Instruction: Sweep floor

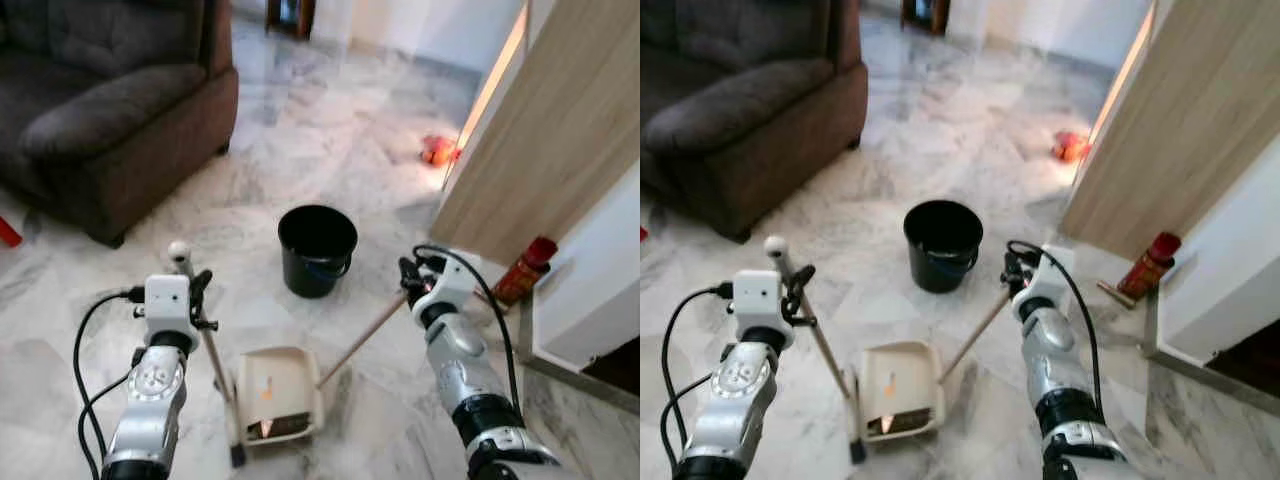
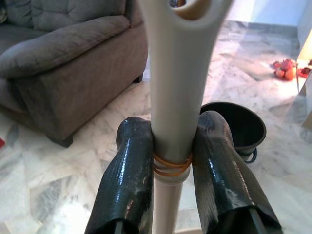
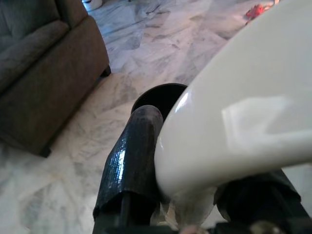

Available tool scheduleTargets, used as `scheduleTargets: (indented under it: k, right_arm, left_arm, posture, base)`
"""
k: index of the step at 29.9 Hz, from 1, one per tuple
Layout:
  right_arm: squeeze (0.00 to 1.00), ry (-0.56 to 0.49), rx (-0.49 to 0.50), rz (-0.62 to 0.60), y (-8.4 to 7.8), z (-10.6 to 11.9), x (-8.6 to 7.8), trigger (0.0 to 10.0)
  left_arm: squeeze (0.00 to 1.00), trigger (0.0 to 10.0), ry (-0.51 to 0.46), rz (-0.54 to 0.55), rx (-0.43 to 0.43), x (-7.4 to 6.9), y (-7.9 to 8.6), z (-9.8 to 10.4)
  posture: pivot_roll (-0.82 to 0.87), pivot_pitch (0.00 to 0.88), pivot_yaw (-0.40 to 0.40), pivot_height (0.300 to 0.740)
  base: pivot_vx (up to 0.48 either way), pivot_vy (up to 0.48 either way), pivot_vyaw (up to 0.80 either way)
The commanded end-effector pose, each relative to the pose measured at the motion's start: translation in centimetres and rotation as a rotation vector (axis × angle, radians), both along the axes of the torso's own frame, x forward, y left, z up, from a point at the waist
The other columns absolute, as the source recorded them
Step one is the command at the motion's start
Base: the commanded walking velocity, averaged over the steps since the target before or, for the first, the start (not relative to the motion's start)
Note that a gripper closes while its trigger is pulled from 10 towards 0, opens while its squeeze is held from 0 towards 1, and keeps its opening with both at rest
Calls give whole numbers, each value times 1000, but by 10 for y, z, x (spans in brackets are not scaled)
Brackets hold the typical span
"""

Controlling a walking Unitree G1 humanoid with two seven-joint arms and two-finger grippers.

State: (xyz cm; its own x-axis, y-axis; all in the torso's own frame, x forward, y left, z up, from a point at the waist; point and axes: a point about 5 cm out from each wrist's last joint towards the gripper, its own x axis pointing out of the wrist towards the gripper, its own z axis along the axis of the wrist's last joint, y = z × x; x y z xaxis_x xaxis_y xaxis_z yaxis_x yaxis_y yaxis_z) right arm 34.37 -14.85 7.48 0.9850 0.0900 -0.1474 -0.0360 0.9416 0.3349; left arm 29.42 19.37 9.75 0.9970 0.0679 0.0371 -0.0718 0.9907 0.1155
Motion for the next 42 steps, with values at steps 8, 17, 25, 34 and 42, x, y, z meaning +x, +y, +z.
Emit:
scheduleTargets:
  k: [8,17,25,34,42]
  right_arm:
    - [0,-33,35,-28,-7,6,2,10000]
    - [0,-35,42,-38,-8,6,1,10000]
    - [0,-36,40,-34,-8,6,2,10000]
    - [0,-26,42,-38,-8,6,2,10000]
    - [0,-37,34,-39,-7,7,2,10000]
  left_arm:
    - [0,10000,-20,-24,-16,2,-9,4]
    - [0,10000,-19,-24,-17,2,-9,4]
    - [0,10000,-19,-22,-19,2,-10,4]
    - [0,10000,-20,-21,-18,2,-9,4]
    - [0,10000,-22,-21,-18,2,-9,5]
  posture:
    - [50,73,-83,740]
    - [50,77,-85,740]
    - [52,81,-88,740]
    - [52,84,-88,740]
    - [54,85,-87,740]
  base:
    - [331,0,0]
    - [331,0,0]
    - [332,0,0]
    - [330,0,-118]
    - [263,0,-273]
